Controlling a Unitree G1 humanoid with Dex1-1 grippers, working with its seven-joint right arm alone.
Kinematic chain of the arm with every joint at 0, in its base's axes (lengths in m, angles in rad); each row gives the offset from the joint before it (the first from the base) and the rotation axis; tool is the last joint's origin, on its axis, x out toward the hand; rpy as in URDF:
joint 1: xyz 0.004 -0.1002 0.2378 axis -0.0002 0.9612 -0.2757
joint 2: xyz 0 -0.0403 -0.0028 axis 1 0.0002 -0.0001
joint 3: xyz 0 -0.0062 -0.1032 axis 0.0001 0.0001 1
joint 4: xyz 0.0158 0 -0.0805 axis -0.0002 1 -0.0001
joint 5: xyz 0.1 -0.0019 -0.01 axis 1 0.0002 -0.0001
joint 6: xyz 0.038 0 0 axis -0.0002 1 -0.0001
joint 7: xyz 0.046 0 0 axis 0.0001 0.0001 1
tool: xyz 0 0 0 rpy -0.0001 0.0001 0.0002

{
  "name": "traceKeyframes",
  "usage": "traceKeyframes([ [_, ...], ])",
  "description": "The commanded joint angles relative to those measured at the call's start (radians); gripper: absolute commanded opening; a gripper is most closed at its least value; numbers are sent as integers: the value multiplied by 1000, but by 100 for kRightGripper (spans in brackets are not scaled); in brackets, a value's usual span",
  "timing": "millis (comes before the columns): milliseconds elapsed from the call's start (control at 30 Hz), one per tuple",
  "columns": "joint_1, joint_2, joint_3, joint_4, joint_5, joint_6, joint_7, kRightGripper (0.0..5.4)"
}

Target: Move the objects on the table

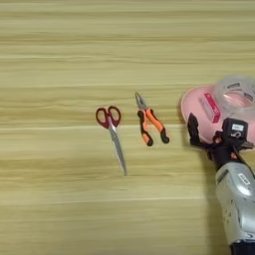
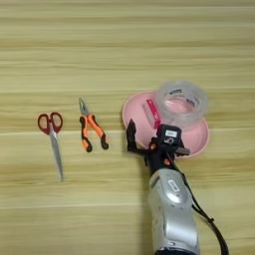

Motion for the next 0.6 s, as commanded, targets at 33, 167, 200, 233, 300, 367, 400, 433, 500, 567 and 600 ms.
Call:
traceKeyframes([
  [33,-53,-20,10,-61,24,-1,27,537],
  [167,-52,-21,12,-70,42,14,40,498],
  [200,-53,-20,11,-71,50,24,45,490],
  [233,-55,-19,11,-71,56,30,49,480],
  [300,-58,-21,11,-69,66,41,57,466],
  [367,-62,-18,10,-74,98,81,72,437],
  [400,-61,-19,13,-78,112,103,81,424],
  [433,-61,-18,14,-82,130,128,90,411],
  [500,-62,-12,9,-88,181,194,108,386],
  [567,-71,-11,-1,-76,207,225,111,376],
  [600,-75,-14,-5,-70,210,229,111,370],
])
